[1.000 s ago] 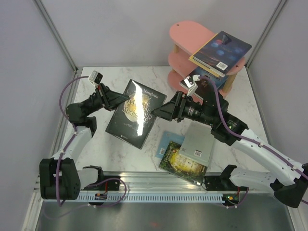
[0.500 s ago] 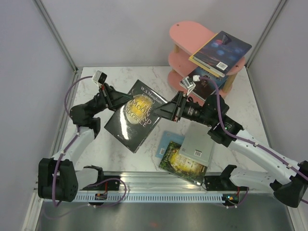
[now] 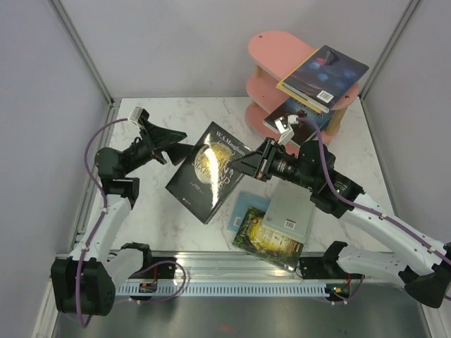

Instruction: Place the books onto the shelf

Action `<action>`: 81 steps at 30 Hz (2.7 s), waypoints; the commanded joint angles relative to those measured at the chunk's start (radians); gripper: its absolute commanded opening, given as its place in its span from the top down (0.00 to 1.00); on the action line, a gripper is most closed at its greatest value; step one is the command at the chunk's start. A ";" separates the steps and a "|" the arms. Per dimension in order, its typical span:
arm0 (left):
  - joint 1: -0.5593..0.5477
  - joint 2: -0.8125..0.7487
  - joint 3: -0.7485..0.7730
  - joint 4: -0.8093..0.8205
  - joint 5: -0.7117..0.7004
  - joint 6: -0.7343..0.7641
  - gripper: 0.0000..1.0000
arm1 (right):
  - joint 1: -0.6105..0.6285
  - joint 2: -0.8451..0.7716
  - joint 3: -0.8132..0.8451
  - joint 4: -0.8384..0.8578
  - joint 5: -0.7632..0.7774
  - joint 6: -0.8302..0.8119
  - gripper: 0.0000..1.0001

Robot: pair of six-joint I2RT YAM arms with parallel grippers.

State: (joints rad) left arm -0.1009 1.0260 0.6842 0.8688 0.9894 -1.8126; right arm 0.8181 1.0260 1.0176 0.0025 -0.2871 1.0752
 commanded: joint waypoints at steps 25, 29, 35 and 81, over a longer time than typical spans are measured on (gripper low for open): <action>0.184 -0.152 0.039 -0.748 -0.009 0.504 0.07 | -0.040 0.088 0.351 -0.168 0.289 -0.052 1.00; 0.182 -0.155 -0.005 -0.659 -0.012 0.412 0.08 | -0.040 0.123 0.345 -0.084 0.289 -0.012 1.00; 0.182 -0.176 -0.037 -0.610 -0.069 0.352 0.15 | -0.040 0.192 0.372 -0.016 0.238 0.029 1.00; 0.024 0.118 0.178 -0.330 -0.429 0.280 0.98 | -0.057 -0.098 0.549 -0.668 0.568 -0.276 0.02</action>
State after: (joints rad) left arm -0.0132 1.1427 0.7578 0.4786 0.6678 -1.5784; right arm 0.7597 0.9627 1.5146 -0.6060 0.1860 0.8497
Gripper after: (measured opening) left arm 0.280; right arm 0.982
